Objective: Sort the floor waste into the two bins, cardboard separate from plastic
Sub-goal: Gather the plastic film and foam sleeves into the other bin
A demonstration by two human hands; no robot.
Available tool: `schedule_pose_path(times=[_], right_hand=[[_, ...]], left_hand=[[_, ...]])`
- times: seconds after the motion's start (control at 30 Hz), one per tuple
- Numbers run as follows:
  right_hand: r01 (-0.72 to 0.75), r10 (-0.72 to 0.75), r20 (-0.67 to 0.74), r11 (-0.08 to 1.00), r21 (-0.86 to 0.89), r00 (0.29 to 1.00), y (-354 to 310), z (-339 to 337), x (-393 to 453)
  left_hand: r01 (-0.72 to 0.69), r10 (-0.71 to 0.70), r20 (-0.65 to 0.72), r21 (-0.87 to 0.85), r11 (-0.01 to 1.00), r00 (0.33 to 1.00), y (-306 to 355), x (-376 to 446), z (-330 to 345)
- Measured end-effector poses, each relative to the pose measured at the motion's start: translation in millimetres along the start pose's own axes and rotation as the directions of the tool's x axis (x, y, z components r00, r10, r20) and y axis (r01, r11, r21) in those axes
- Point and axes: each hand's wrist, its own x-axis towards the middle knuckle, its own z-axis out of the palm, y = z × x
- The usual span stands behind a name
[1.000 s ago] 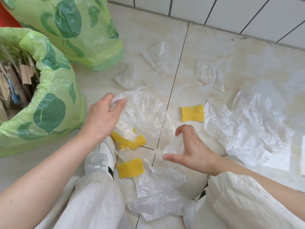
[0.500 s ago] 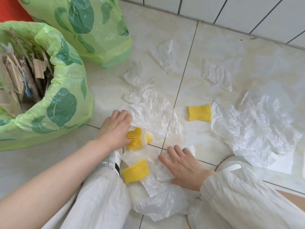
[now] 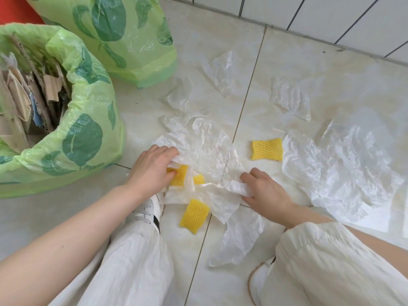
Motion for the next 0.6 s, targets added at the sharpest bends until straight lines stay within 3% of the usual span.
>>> schedule_pose_path(times=[0.13,0.37,0.5,0.6], right_hand=[[-0.047,0.067,-0.091,0.976,0.211,0.994,6,-22,3],[-0.014,0.100,-0.265,0.951,0.310,0.959,16,-44,4],[0.087,0.031,-0.341,0.942,0.324,0.939,15,-52,4],[0.110,-0.024,-0.309,0.959,0.263,0.951,14,-53,2]], left_hand=[[0.109,-0.123,-0.062,-0.195,0.975,0.990,3,4,-14],[0.177,-0.253,-0.072,-0.537,0.825,0.965,22,6,-44],[0.193,-0.252,-0.033,-0.552,0.812,0.967,34,10,-46],[0.183,-0.173,0.071,-0.544,0.819,0.982,44,8,-41]])
